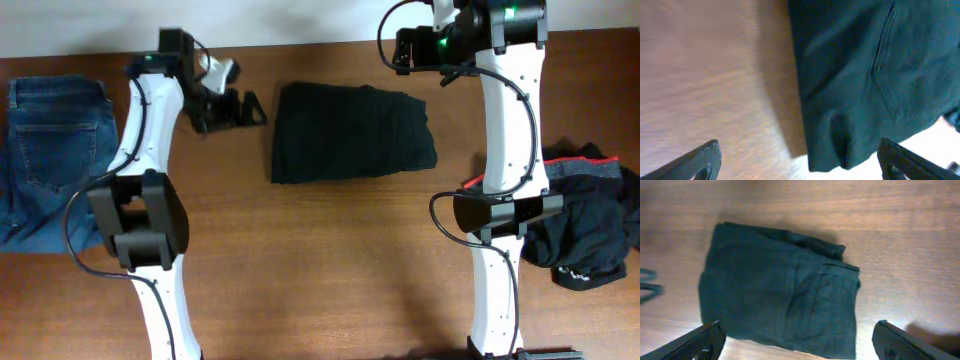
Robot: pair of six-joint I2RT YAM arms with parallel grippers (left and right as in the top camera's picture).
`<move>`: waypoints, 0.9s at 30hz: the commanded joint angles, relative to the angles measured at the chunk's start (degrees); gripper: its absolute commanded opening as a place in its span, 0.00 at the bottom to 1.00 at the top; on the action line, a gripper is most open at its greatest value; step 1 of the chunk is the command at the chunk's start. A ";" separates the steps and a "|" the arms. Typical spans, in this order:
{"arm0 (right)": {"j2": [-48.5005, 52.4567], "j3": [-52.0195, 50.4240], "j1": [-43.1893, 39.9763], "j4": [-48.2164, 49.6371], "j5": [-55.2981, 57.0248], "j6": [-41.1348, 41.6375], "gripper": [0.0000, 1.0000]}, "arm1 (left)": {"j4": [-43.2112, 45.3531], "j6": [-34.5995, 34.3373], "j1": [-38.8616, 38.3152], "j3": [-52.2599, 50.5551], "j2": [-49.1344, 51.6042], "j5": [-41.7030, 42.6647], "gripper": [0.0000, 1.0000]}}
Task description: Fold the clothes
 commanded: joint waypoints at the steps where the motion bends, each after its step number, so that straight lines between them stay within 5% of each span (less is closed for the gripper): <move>1: -0.04 -0.09 -0.39 -0.35 -2.51 -0.92 0.99 | 5.16 2.82 -0.22 -7.41 0.35 8.87 0.99; 14: -1.07 3.93 -0.44 -0.35 -3.96 -2.47 0.99 | 19.96 1.46 -0.28 -16.31 2.05 13.57 0.99; 27: -10.43 4.96 -0.48 -0.22 0.00 -5.90 0.99 | 31.01 -9.31 -0.85 -16.31 8.81 14.60 0.99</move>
